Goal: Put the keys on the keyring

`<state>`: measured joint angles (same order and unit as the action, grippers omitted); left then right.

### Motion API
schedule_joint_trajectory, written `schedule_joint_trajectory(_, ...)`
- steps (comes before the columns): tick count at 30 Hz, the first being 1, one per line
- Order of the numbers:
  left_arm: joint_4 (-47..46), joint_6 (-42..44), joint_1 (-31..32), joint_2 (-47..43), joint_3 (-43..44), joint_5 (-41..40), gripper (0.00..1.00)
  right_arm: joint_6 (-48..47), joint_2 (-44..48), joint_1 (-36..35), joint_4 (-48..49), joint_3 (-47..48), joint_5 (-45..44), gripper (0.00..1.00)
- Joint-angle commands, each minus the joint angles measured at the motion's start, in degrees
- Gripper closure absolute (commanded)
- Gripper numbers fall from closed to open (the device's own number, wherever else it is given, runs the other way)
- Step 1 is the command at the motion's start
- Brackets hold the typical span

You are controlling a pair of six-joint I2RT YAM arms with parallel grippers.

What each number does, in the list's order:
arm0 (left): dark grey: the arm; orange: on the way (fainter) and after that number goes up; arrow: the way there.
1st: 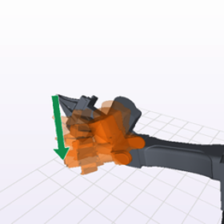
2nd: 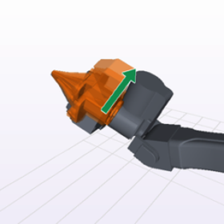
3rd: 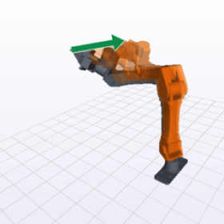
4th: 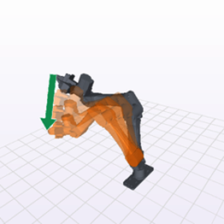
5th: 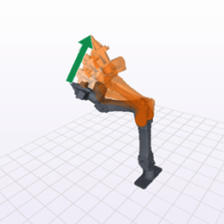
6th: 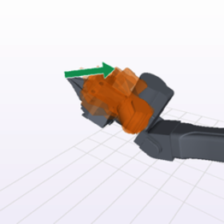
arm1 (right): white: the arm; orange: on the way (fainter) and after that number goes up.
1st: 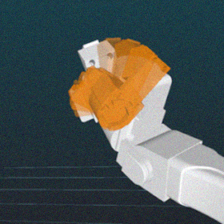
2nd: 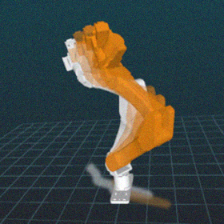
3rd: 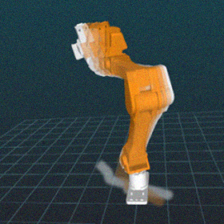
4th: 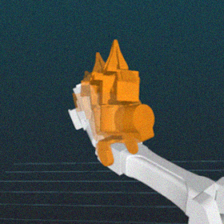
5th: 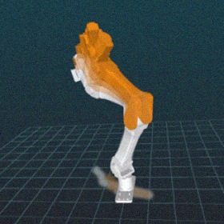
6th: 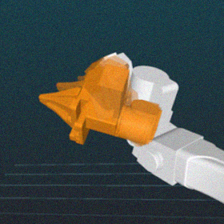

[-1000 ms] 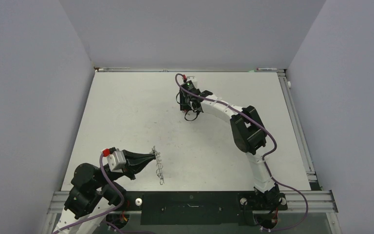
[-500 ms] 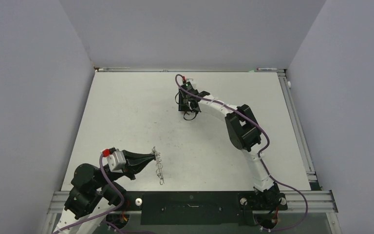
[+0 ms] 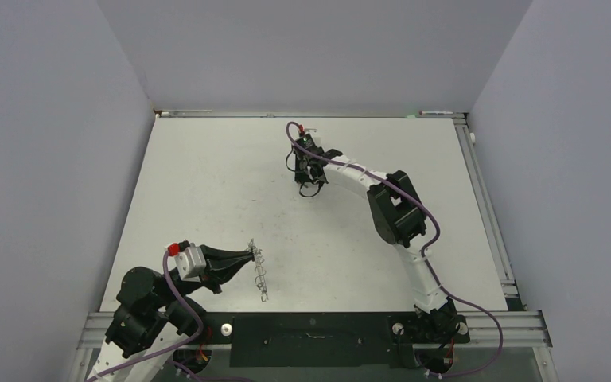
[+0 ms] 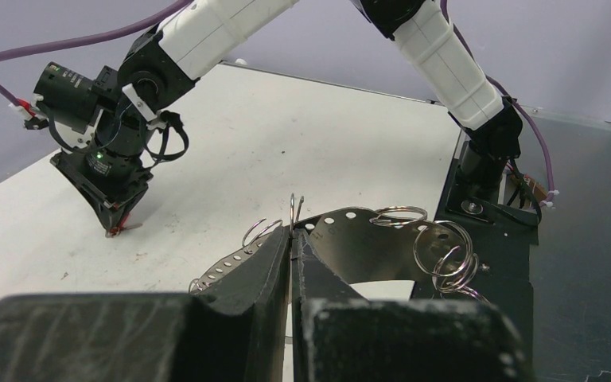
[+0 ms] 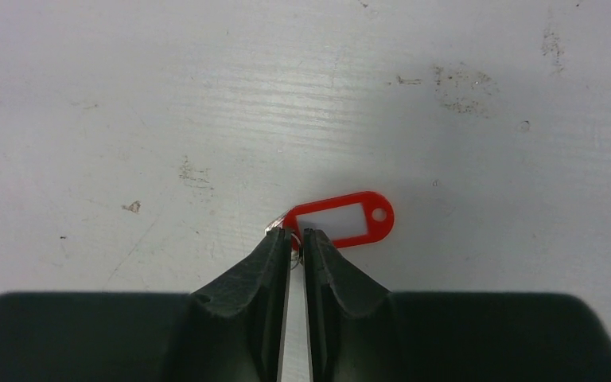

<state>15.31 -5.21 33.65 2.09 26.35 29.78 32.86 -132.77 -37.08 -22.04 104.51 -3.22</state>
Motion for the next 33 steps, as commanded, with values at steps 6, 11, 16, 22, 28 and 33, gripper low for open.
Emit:
schedule_joint_trajectory(6, -2.0, -0.1, -0.3, -0.2, 0.4, -1.1, 1.00, -2.8, 1.1, -2.9, -0.6, -2.3, -2.4, 0.95)
schedule_joint_trajectory(11, -1.7, 0.1, -0.3, -0.4, 0.5, -1.5, 1.00, -9.4, 6.4, -5.8, -0.1, -8.0, -5.3, 0.95)
schedule_joint_trajectory(16, -1.7, 0.2, -0.3, 0.0, 0.5, -1.6, 1.00, -15.7, 16.5, -8.4, -0.6, -17.8, -6.7, 0.95)
schedule_joint_trajectory(22, -1.6, 0.3, -0.3, 0.1, 0.5, -1.7, 1.00, -19.0, 29.9, -8.9, -0.7, -29.0, -6.3, 0.95)
schedule_joint_trajectory(28, -1.6, 0.4, -0.3, -0.1, 0.5, -1.5, 1.00, -17.1, 37.1, -8.9, -2.4, -34.9, -5.6, 0.95)
schedule_joint_trajectory(33, -1.5, 0.3, -0.3, 0.2, 0.6, -1.3, 1.00, -15.4, 42.3, -9.0, 0.5, -40.0, -4.9, 0.95)
